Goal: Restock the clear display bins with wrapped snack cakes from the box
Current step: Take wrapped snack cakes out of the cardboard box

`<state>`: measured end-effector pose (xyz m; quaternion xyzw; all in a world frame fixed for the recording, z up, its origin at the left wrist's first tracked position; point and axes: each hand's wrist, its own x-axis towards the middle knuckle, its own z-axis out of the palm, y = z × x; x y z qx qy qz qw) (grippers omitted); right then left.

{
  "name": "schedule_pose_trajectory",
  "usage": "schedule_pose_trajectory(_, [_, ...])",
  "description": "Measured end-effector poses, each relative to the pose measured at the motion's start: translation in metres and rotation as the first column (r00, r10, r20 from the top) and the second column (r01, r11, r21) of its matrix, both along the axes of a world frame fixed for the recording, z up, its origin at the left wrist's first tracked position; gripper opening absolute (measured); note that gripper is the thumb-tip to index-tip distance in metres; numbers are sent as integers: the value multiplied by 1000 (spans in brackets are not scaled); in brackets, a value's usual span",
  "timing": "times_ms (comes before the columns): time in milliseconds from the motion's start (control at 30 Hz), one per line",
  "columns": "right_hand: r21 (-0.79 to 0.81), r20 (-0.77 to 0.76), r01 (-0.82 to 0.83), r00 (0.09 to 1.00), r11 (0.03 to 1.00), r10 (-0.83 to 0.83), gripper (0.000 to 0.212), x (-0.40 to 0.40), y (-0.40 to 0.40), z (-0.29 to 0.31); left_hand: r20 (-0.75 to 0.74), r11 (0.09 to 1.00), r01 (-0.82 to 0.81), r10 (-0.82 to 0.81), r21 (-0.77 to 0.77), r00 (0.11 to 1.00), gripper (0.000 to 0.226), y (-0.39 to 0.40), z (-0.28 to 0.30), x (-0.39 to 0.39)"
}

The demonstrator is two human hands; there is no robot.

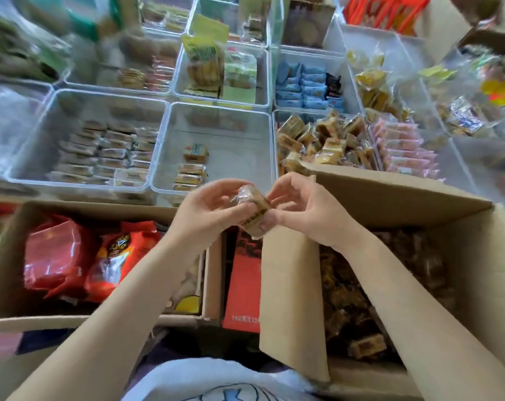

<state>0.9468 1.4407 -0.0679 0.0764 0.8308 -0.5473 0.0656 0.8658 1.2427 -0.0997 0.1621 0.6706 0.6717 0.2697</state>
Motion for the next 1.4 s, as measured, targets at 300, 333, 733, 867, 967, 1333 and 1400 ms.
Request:
schedule_pose_trajectory(300, [327,-128,-64,986,943,111,21,-125,-120,-36,-375,935,-186,63,-302,925,43,-133,-40,-111])
schedule_pose_trajectory(333, [403,-164,-31,981,915,105,22,-143,-131,-42,-451,876,-268,65,-402,890,45,-150,-55,-127])
schedule_pose_trajectory(733, [930,136,-232,938,285,320,19,-323,-226,-131,-449,480,-214,-452,-851,771,94,-238,-161,-163])
schedule_pose_trajectory(867, [877,325,-398,904,268,279,19,-327,-226,-153,-424,479,-187,-453,-858,784,96,-237,-162,-162])
schedule_pose_trajectory(967, [856,381,-450,882,256,277,24,-325,-225,-153,-401,465,-166,-471,-870,786,97,-238,-161,-163])
schedule_pose_trajectory(1333, [735,81,-259,951,626,299,33,-231,-173,-72,-394,501,-199,-321,-842,861,77,-200,-127,-154])
schedule_pose_trajectory(1400, [669,-79,-105,974,736,211,25,-183,-143,-45,-413,634,-174,-251,-754,876,69,-168,-112,-133])
